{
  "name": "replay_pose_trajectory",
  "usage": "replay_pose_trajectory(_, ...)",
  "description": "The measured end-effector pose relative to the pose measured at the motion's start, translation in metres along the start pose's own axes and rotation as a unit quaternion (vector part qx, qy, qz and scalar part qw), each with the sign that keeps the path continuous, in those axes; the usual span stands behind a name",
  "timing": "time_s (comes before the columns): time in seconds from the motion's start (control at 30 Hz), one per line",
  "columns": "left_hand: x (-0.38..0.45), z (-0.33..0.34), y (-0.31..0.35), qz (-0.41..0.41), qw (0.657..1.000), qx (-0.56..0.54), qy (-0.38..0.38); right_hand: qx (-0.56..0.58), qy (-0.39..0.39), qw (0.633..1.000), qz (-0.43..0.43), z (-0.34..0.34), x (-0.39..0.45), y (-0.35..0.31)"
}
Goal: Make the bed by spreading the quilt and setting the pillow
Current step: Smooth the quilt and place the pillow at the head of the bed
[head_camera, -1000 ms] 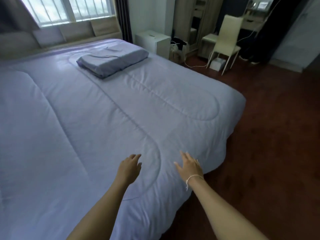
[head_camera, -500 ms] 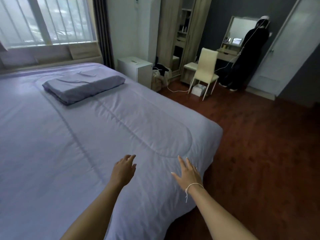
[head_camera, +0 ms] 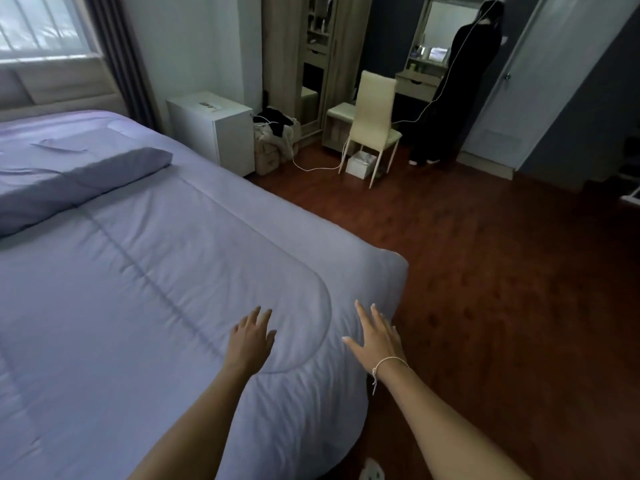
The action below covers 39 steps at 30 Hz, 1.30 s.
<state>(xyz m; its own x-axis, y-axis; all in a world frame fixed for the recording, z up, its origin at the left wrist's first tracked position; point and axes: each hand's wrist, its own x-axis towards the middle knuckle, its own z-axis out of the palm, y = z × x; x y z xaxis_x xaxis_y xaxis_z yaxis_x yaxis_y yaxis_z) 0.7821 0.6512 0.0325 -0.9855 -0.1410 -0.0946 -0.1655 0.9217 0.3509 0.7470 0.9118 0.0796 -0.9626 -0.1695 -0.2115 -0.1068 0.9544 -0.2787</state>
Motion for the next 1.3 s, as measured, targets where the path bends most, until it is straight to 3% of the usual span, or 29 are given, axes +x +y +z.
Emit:
replay_pose_trajectory(0.43, 0.149, 0.069, 0.126, -0.124, 0.992, -0.024, -0.01, -0.029, -0.073, 0.996, -0.04, -0.059, 0.202, 0.147)
replay_pose_trajectory(0.73, 0.245, 0.111, 0.151, -0.199, 0.979, -0.014, -0.036, -0.067, -0.142, 0.985, -0.074, -0.069, 0.352, 0.201)
replay_pose_trajectory(1.03, 0.378, 0.155, 0.179, -0.23, 0.973, -0.005, -0.004, -0.143, -0.205, 0.963, -0.105, -0.04, 0.515, 0.246)
replay_pose_trajectory(1.3, 0.414, 0.199, 0.184, -0.29, 0.957, 0.021, -0.019, -0.186, -0.261, 0.931, -0.173, 0.027, 0.594, 0.262)
